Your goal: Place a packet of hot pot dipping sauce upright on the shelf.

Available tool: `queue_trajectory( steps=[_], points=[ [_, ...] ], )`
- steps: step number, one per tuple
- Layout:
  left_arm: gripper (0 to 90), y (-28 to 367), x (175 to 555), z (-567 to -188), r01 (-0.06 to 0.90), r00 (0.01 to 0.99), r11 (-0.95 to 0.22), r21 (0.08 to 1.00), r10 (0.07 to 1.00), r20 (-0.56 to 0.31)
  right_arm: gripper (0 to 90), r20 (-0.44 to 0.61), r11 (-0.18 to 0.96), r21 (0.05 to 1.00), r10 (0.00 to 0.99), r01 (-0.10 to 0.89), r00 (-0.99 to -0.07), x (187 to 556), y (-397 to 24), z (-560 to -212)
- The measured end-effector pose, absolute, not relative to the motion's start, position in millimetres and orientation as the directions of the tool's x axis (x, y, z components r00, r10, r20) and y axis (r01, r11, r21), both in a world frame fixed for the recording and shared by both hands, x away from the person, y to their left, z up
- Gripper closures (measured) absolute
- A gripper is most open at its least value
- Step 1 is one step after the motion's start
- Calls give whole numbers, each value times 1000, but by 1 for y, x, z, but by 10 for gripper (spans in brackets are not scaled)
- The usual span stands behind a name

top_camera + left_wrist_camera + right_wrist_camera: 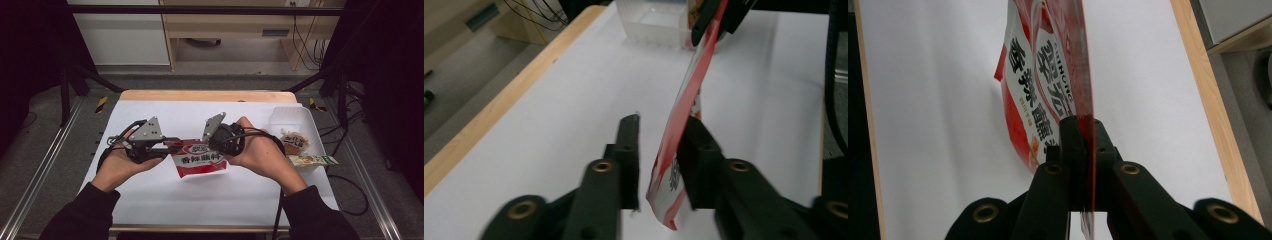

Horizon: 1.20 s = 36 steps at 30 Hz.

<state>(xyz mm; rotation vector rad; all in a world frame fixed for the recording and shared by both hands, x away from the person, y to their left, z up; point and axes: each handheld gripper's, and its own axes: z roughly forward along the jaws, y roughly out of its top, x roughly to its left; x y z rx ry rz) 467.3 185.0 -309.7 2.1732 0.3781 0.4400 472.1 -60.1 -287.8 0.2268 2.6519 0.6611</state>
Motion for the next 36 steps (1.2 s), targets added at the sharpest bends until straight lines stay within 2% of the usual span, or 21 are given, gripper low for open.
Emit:
queue_trajectory(
  steps=[4, 8, 12, 19, 31, 36],
  points=[
    [400, 190, 466, -313, 121, 881, -536, 836, 446, 158, 896, -349, 878, 474, 250, 60, -903, 473, -63, -285],
    [270, 193, 463, -320, 119, 867, -516, 848, 470, 165, 896, -356, 877, 477, 261, 65, -897, 475, -68, -281],
    [187, 198, 459, -330, 142, 852, -498, 856, 502, 150, 896, -361, 870, 487, 280, 75, -889, 477, -75, -279],
    [116, 211, 453, -359, 187, 815, -477, 859, 563, 136, 896, -374, 852, 515, 321, 93, -870, 483, -89, -273],
    [88, 254, 445, -415, 279, 746, -418, 864, 662, 80, 896, -388, 820, 559, 385, 118, -837, 496, -105, -256],
    [80, 267, 446, -424, 309, 715, -399, 864, 696, 66, 896, -386, 802, 579, 425, 143, -819, 505, -112, -251]
  ],
)
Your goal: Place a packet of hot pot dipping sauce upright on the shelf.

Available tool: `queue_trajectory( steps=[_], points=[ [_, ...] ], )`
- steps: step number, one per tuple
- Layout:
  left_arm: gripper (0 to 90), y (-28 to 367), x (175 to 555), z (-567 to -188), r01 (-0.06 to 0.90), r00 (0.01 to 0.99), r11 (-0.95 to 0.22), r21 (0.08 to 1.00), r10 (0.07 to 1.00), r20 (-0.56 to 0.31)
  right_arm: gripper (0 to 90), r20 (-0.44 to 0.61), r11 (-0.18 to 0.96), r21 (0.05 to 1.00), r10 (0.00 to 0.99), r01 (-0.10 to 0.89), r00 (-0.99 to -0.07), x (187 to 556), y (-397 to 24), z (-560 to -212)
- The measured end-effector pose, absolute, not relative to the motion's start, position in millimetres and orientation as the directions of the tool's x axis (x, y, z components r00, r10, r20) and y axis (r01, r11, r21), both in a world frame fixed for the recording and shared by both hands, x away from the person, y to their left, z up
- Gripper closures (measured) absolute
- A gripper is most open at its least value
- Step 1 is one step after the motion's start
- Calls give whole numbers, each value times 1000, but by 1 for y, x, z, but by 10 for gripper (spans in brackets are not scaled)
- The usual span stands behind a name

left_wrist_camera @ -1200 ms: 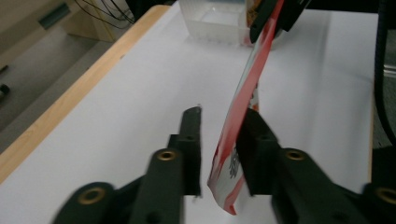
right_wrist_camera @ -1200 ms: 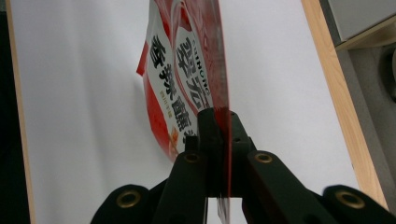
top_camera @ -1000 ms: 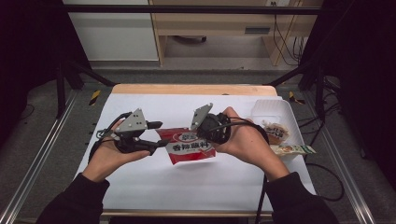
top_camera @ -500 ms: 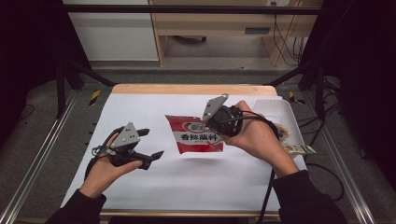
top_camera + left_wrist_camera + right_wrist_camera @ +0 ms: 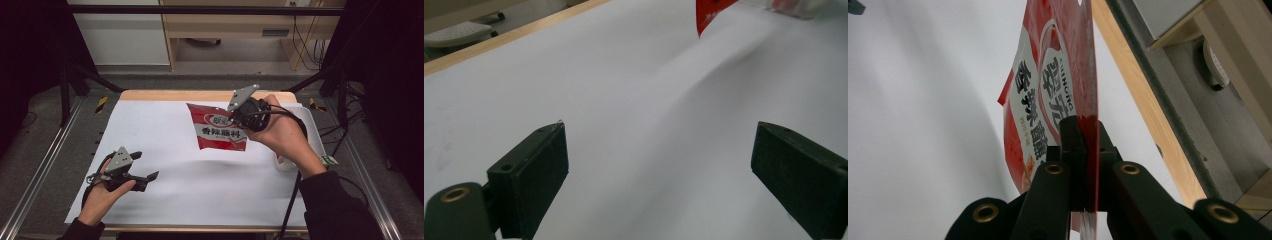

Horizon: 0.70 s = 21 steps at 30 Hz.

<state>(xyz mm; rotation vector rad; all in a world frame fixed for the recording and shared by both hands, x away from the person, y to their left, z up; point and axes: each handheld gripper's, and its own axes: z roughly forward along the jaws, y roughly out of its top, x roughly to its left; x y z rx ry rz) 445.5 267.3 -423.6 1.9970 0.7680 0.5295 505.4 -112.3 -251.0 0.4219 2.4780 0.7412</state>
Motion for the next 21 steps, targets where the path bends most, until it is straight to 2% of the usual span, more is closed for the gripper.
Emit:
queue_trajectory(
  steps=[13, 21],
  points=[
    [68, 287, 428, -443, 338, 668, -408, 848, 739, 89, 896, -395, 755, 632, 509, 176, -765, 526, -130, -237],
    [67, 286, 425, -444, 326, 657, -408, 853, 746, 106, 897, -372, 689, 684, 613, 241, -697, 547, -153, -238]
  ],
)
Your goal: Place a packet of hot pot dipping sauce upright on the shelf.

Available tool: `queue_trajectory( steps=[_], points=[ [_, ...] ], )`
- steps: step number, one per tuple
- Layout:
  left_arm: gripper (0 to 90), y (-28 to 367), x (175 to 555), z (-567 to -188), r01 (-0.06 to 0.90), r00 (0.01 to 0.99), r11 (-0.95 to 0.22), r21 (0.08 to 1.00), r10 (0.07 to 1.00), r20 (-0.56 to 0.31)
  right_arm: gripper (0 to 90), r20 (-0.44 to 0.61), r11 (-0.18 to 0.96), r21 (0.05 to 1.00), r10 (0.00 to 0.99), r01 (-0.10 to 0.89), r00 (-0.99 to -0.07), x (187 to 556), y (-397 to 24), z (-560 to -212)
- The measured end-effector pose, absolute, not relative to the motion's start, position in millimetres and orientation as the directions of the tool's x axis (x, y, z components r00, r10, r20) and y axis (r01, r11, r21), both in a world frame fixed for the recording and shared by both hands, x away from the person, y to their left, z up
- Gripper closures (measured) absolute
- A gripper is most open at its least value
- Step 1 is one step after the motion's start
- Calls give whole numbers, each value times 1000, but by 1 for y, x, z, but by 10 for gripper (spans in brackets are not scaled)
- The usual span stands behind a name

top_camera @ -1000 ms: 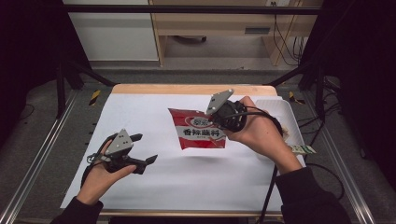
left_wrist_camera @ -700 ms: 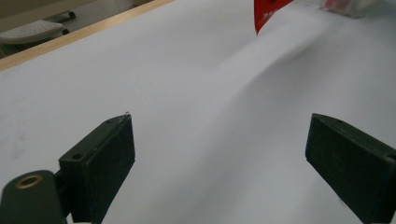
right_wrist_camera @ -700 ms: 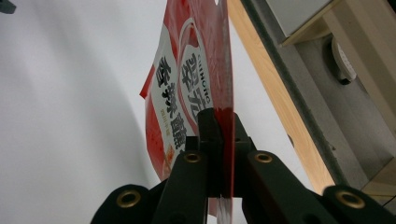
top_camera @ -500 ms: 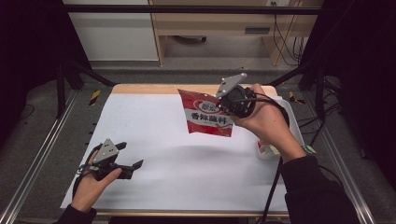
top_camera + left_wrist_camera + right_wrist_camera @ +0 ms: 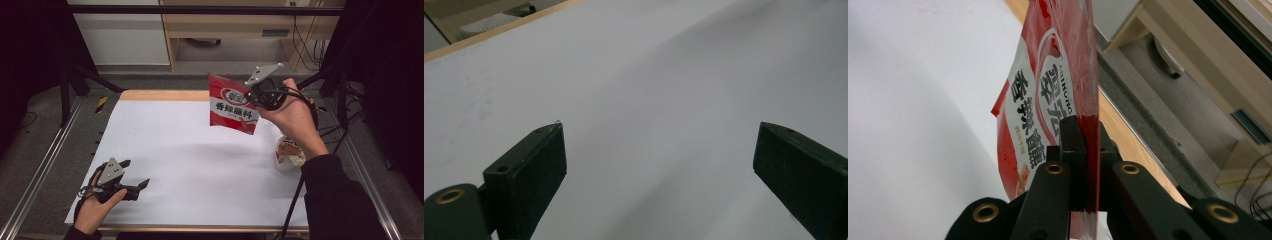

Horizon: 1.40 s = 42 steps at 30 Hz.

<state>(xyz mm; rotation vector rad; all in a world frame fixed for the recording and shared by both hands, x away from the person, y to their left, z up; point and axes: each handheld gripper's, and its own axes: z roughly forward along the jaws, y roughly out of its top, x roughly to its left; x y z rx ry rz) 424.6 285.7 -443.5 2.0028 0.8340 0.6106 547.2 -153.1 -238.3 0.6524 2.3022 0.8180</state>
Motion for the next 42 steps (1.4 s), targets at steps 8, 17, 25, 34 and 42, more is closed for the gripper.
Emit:
queue_trajectory(
  steps=[8, 17, 25, 34, 42],
  points=[
    [67, 289, 427, -445, 334, 647, -403, 852, 756, 104, 897, -359, 654, 699, 671, 290, -648, 561, -173, -239],
    [67, 288, 428, -445, 330, 649, -423, 844, 751, 122, 897, -356, 639, 707, 691, 302, -629, 563, -180, -240],
    [67, 289, 428, -446, 336, 643, -418, 844, 756, 118, 897, -354, 640, 707, 689, 301, -632, 563, -179, -242],
    [67, 293, 429, -444, 341, 623, -400, 851, 773, 114, 897, -355, 618, 714, 724, 328, -592, 563, -194, -246],
    [85, 292, 429, -446, 343, 627, -410, 845, 770, 119, 897, -335, 582, 723, 766, 372, -549, 565, -219, -255]
  ],
)
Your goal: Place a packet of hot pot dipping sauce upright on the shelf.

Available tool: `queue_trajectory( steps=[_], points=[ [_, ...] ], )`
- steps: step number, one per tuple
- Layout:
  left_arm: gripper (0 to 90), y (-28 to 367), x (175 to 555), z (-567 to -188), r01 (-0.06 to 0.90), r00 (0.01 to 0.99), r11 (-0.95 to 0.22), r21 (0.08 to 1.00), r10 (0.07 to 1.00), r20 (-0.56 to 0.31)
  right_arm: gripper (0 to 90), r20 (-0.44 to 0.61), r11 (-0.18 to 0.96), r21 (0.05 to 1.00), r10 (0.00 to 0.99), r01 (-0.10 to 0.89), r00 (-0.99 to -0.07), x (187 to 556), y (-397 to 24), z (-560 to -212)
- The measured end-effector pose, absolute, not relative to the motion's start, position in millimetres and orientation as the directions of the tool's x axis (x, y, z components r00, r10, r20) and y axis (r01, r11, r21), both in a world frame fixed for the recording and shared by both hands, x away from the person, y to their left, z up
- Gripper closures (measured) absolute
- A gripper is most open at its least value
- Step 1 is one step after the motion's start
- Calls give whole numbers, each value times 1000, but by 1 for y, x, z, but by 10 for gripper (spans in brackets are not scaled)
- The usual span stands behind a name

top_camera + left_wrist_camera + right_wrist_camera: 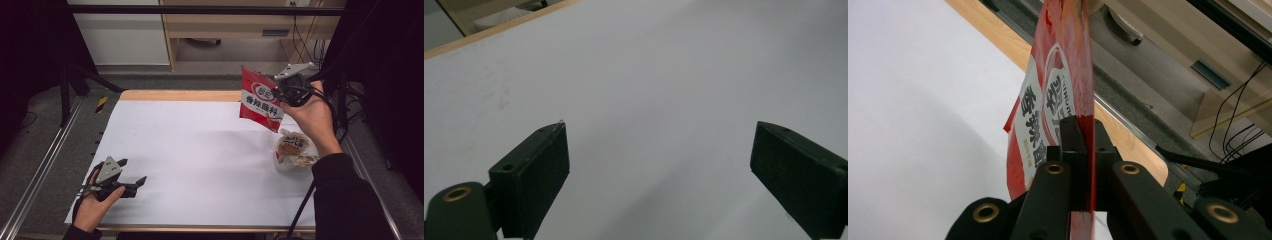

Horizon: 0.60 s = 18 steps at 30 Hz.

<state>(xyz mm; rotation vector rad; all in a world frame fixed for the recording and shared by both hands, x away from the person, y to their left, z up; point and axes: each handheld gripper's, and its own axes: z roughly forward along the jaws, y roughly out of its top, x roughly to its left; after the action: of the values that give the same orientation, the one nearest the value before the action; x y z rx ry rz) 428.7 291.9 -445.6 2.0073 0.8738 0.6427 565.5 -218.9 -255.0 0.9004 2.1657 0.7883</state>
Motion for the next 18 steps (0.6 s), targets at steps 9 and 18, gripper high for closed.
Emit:
queue_trajectory(
  steps=[9, 18],
  points=[
    [73, 292, 429, -447, 349, 623, -405, 845, 774, 114, 898, -321, 533, 744, 813, 402, -485, 565, -248, -259],
    [72, 292, 429, -446, 346, 624, -409, 844, 773, 118, 898, -311, 502, 755, 840, 422, -444, 562, -270, -261]
  ],
)
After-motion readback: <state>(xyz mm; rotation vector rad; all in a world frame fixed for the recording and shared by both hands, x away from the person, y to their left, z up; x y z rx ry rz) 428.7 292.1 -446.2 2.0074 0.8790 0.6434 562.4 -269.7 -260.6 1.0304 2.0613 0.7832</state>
